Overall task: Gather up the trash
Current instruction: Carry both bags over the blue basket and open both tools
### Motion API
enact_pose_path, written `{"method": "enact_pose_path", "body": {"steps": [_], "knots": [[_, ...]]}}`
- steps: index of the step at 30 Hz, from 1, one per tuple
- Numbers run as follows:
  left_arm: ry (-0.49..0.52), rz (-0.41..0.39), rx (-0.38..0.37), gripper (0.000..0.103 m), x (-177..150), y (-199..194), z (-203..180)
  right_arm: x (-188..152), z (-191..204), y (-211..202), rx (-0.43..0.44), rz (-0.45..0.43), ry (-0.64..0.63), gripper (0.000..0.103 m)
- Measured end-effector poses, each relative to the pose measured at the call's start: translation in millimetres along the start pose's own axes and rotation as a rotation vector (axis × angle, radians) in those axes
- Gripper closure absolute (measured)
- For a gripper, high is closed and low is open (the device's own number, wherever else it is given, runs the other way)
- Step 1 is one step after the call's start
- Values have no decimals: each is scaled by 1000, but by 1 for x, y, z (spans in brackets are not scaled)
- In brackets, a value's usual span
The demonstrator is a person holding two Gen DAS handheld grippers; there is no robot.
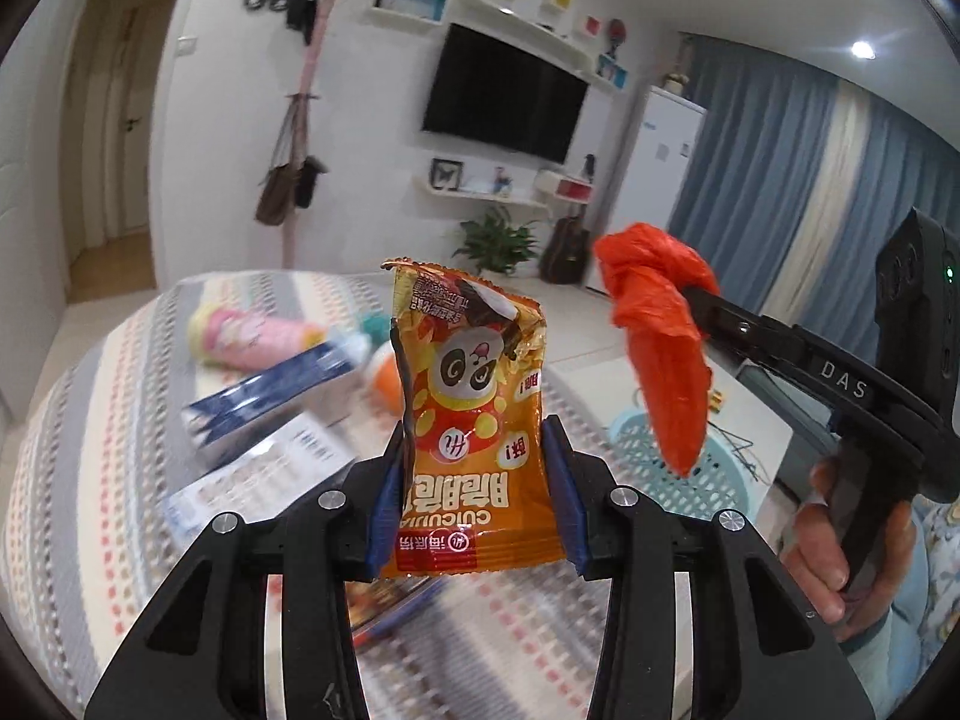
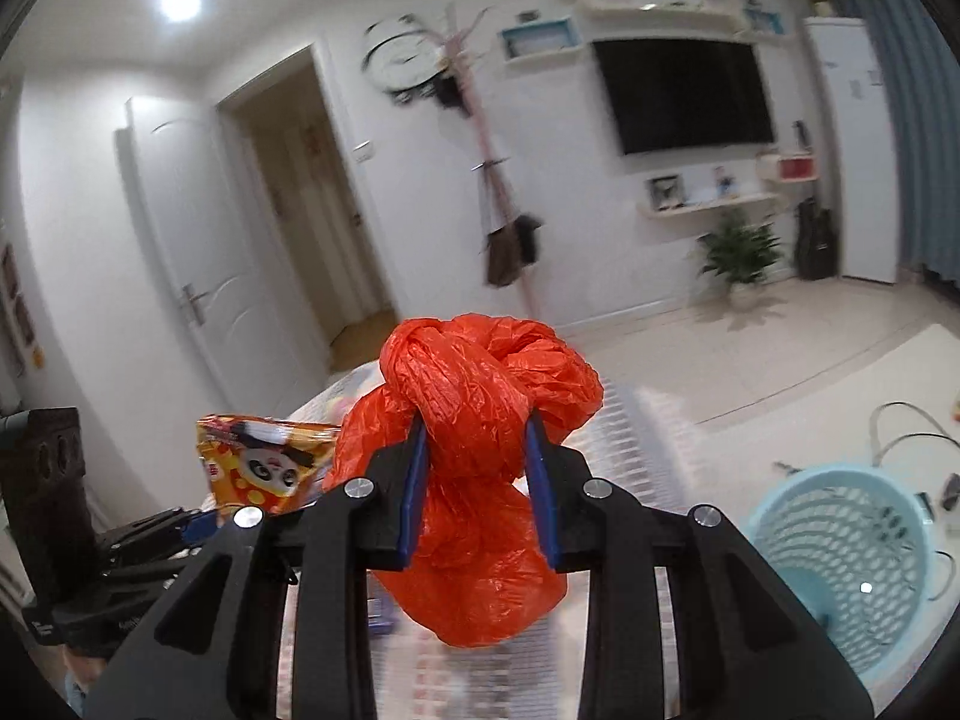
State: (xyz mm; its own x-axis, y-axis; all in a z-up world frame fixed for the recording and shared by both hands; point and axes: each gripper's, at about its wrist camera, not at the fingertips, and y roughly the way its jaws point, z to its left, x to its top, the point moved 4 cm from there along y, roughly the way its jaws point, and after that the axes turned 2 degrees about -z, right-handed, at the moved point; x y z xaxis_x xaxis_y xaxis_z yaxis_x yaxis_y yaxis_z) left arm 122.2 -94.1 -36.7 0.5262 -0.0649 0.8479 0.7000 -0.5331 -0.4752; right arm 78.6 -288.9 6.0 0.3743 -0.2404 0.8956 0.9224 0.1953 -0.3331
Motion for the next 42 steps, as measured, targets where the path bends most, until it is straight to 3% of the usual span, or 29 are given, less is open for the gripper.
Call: {"method": "enact_pose_path", "body": {"steps": [6, 9, 12, 18, 23, 30, 34, 38, 40, 42], "knots": [[37, 39, -82, 62, 14, 41, -40, 0, -64, -20, -166, -20, 45, 76], [51, 71, -121, 62, 15, 66, -60, -8, -100, -23, -274, -1, 73, 76], [75, 112, -152, 61, 10, 91, -83, -20, -135, -26, -324, 29, 133, 76], [114, 227, -213, 61, -9, 147, -129, -59, -208, -14, -441, 156, 277, 75], [128, 312, -245, 60, -25, 188, -154, -97, -247, 2, -521, 274, 352, 73], [165, 365, -255, 54, -38, 218, -176, -123, -275, 2, -565, 324, 389, 71], [148, 374, -279, 35, -42, 222, -183, -123, -285, 3, -559, 327, 409, 61], [135, 378, -287, 33, -41, 225, -185, -121, -285, -2, -562, 308, 413, 49], [134, 375, -299, 25, -41, 225, -187, -120, -286, -5, -565, 299, 419, 49], [142, 366, -297, 24, -41, 222, -188, -120, -286, -8, -566, 293, 422, 49]]}}
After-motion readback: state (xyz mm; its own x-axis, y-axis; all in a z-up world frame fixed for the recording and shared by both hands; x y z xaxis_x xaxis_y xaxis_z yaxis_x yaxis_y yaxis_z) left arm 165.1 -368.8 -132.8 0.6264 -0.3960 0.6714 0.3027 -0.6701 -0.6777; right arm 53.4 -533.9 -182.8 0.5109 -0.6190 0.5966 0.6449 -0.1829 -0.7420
